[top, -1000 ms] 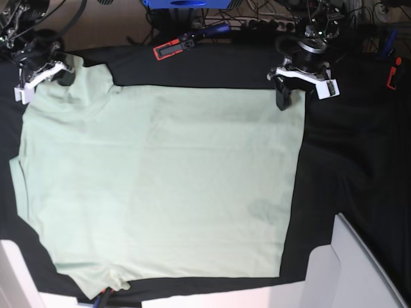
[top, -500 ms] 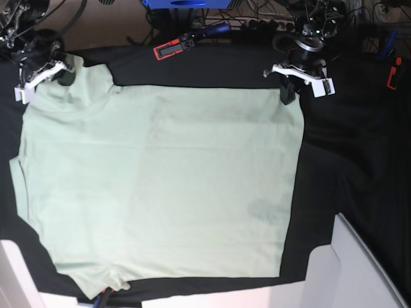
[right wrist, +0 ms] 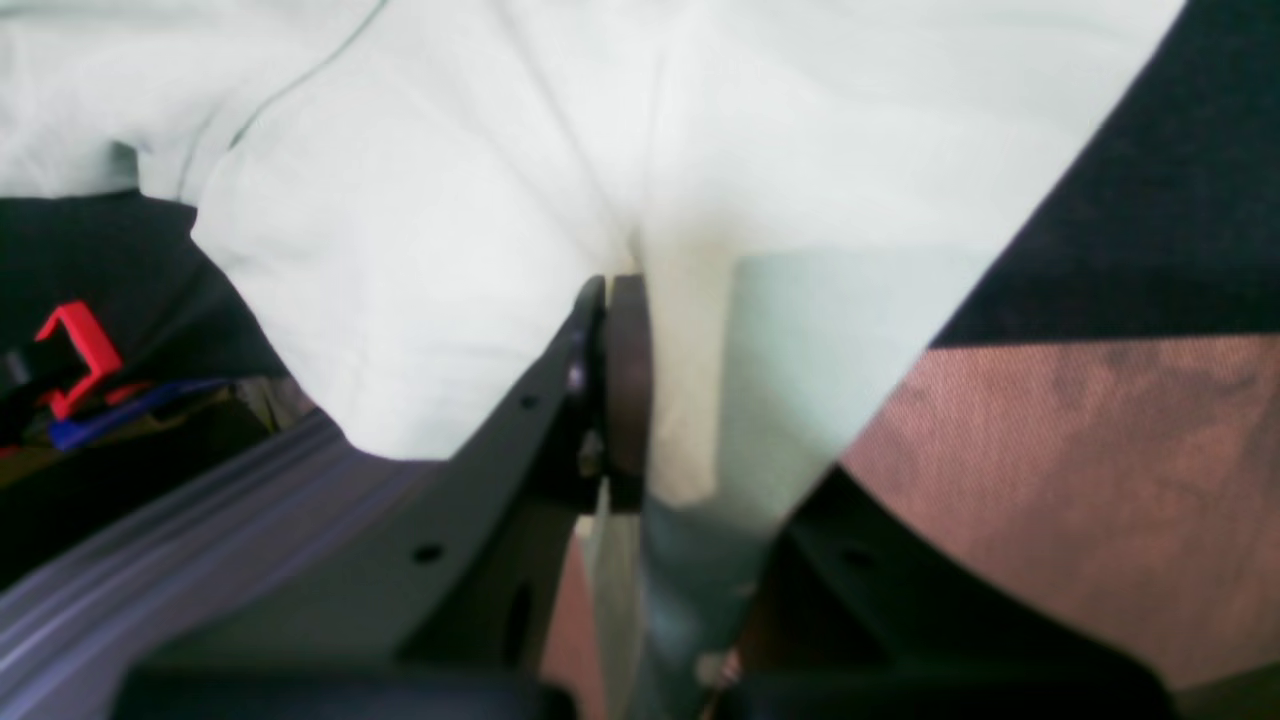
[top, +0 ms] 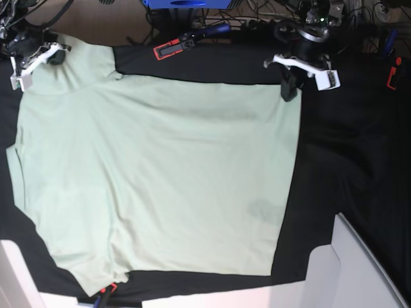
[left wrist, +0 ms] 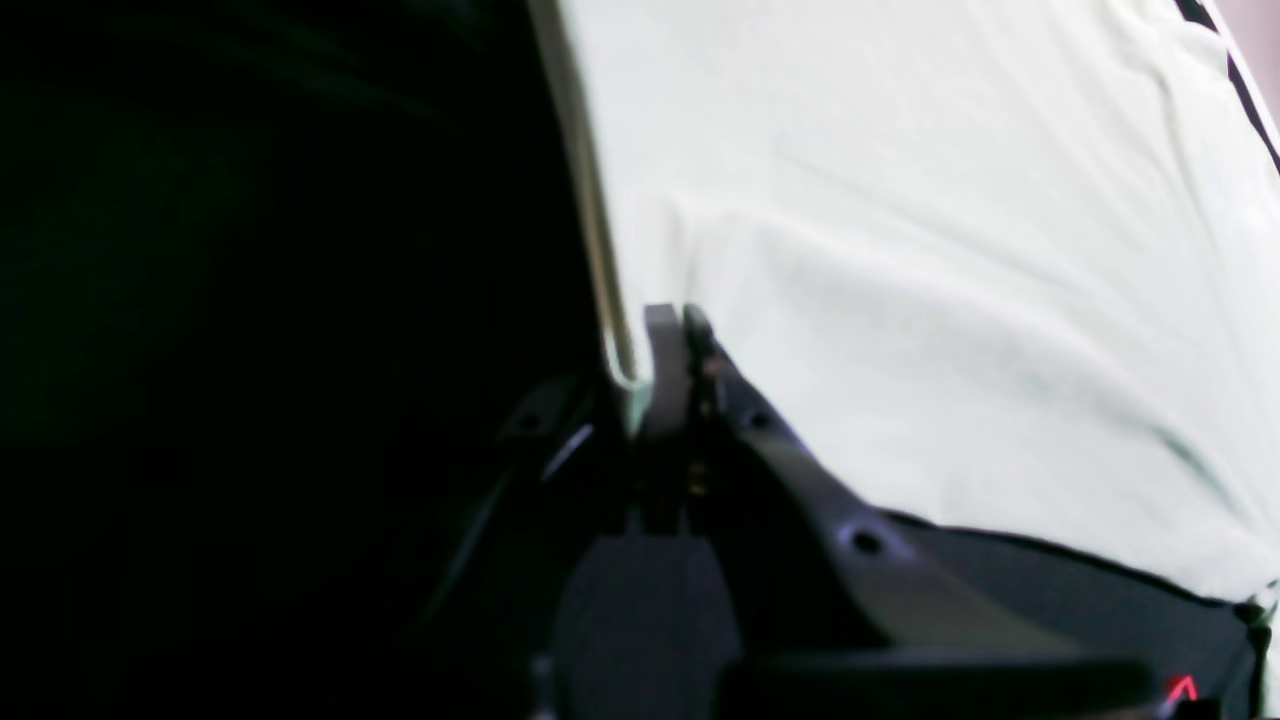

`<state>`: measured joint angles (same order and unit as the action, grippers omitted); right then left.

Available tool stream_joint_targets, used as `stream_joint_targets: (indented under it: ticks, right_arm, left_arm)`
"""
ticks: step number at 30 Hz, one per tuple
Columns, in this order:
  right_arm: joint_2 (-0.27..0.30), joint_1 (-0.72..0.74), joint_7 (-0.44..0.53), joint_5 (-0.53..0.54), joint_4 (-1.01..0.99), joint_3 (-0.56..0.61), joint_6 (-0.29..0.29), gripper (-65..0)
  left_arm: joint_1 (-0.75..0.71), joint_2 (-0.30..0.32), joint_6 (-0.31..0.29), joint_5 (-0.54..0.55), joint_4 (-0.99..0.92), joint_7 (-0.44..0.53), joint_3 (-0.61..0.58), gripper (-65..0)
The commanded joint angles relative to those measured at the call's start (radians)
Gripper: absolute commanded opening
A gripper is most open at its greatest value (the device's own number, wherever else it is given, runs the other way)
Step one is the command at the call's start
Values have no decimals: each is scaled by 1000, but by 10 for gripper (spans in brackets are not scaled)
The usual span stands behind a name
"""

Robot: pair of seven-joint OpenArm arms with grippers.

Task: Fold the T-shirt properly
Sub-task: 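Lift the held edge and pull it toward the robot with both grippers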

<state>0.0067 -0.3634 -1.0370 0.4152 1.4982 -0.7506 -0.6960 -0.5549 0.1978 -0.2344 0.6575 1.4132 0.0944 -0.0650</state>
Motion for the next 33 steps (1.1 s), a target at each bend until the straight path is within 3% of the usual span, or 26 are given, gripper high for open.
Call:
stream_joint_targets:
  ticks: [1,10,25,29,33]
  right_arm:
    - [11,-3,-2,4,31,-5,-2,-650]
    - [13,5,-44,3,45,-4,-2,-650]
    - [13,43,-187,1,201,-4,-2,-649]
    - [25,56,-187,1,203,-1,-2,-649]
    - [48,60,-179,3,196,76,-2,-649]
  left_arm:
    - [-27,7,3,8,28,23,34,-650]
    - [-129,6,3,8,87,18,166,-650]
    - [-158,-37,3,9,159,15,156,-650]
    - [-146,-60,3,9,194,-63,167,-650]
    - [-136,-65,3,9,217,-97,167,-650]
